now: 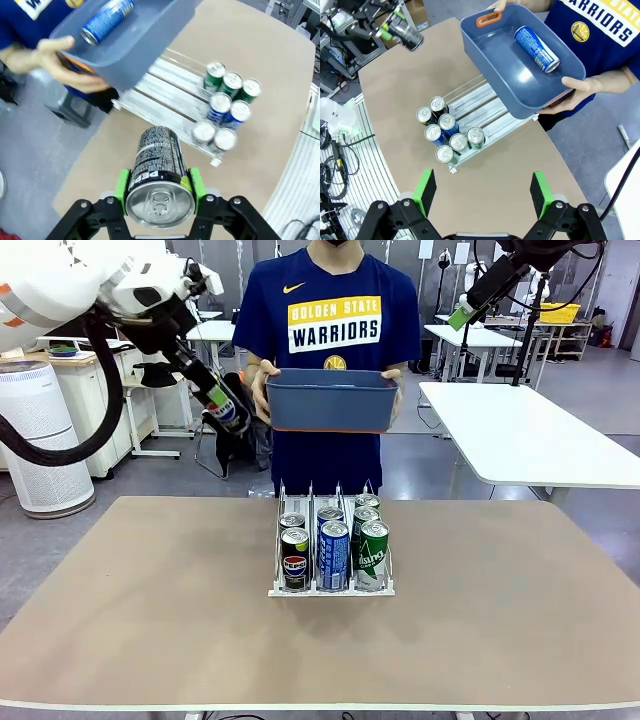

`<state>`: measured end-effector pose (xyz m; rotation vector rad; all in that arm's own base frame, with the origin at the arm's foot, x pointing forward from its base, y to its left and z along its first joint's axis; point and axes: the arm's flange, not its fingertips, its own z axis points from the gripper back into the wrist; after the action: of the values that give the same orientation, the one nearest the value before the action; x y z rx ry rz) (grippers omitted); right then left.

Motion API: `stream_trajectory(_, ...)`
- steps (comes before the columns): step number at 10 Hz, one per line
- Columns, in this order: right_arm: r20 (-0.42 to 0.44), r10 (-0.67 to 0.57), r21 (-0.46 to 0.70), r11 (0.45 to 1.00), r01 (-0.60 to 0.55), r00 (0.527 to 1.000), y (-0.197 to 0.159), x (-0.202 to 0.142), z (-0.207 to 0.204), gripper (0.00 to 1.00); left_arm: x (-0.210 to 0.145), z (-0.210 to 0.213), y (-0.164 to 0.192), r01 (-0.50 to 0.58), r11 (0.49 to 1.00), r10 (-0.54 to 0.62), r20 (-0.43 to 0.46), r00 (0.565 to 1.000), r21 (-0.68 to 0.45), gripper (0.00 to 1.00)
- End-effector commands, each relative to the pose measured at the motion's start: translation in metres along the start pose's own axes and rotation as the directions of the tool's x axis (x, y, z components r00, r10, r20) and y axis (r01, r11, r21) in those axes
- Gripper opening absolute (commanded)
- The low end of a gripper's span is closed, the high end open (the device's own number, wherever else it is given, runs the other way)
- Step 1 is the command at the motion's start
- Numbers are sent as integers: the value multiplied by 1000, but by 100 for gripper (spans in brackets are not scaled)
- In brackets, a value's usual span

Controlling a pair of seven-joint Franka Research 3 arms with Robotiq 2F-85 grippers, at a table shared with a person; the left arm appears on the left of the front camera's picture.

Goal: Fill the beverage cans into the dispenser.
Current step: Place the picked Pepsi coke in the line of the Automatic Can Dispenser with the same cans.

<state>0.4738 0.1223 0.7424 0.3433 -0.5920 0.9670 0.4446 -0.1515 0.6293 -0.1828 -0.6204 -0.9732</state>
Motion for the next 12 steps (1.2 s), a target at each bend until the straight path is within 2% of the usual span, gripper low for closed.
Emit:
stream_trajectory(1,14,10,5,1000,-10,1000,0,-1,1,100,-8,3,-42,-51,996,44,-96,994,-72,58)
stream_trajectory(2,14,10,5,1000,-10,1000,0,-1,1,100,-10,-9,-64,-66,991,51,-124,991,-119,58)
stream_trajectory(4,14,10,5,1000,-10,1000,0,-1,1,100,-22,-36,-100,-85,994,66,-259,964,-64,58)
stream_trajectory(5,14,10,5,1000,-10,1000,0,-1,1,100,-23,-43,-114,-73,997,60,-296,953,-32,58)
stream_trajectory(6,14,10,5,1000,-10,1000,0,-1,1,100,-21,-45,-120,-83,994,59,-308,950,-65,58)
stream_trajectory(7,14,10,5,1000,-10,1000,0,-1,1,100,-22,-42,-115,-90,983,41,-287,957,-160,58)
stream_trajectory(8,14,10,5,1000,-10,1000,0,-1,1,100,-25,-53,-118,-78,994,55,-292,955,-70,58)
stream_trajectory(12,14,10,5,1000,-10,1000,0,-1,1,100,-25,-54,-121,-80,993,48,-303,952,-91,58)
